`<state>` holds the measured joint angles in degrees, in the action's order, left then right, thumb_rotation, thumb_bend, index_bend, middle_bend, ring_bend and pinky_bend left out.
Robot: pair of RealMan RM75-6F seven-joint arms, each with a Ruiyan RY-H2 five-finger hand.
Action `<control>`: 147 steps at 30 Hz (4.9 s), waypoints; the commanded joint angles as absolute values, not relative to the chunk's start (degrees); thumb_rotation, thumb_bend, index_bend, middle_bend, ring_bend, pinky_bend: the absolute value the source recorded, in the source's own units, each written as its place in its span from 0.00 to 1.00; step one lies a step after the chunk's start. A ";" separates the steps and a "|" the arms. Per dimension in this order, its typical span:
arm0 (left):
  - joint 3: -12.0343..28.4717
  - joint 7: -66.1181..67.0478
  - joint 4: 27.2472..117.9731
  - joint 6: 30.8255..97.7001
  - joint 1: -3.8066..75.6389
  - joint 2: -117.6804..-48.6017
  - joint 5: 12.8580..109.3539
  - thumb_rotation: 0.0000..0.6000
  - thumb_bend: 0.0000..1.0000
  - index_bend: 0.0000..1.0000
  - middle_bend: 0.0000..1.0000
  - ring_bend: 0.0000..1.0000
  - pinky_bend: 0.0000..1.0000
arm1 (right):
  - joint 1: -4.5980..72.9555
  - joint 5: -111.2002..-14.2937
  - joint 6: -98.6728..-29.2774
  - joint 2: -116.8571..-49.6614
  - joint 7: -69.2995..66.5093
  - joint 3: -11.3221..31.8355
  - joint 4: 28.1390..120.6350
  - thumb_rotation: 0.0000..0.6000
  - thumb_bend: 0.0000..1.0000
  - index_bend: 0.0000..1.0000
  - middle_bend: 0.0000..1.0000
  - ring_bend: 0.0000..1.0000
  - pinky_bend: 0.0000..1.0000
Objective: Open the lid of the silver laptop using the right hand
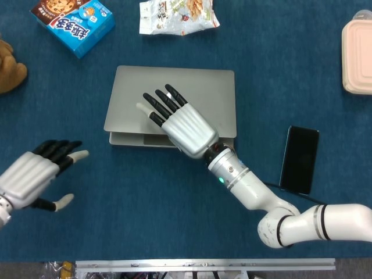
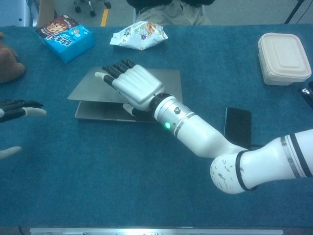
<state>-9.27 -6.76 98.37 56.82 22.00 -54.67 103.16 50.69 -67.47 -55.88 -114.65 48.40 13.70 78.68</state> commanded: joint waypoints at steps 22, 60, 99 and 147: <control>-8.54 -7.69 93.95 47.12 31.98 -63.47 100.82 0.62 0.34 0.00 0.00 0.00 0.00 | 52.69 -65.20 -57.16 -114.05 49.46 14.00 77.74 1.00 0.39 0.00 0.00 0.00 0.01; -10.75 -13.68 88.33 42.56 38.16 -73.04 95.56 0.61 0.34 0.00 0.00 0.00 0.00 | 54.14 -62.33 -59.38 -111.19 48.34 16.00 77.69 1.00 0.39 0.00 0.00 0.00 0.01; -11.74 -11.01 89.74 42.68 39.16 -72.85 92.83 0.61 0.34 0.00 0.00 0.00 0.00 | 64.03 -56.43 -56.13 -108.87 42.32 25.69 58.25 1.00 0.39 0.00 0.00 0.00 0.01; -7.36 -5.17 98.24 67.99 25.37 -56.66 84.94 1.00 0.34 0.00 0.00 0.00 0.00 | 42.08 -59.85 -69.49 -77.91 33.01 14.13 95.08 1.00 0.39 0.00 0.00 0.00 0.01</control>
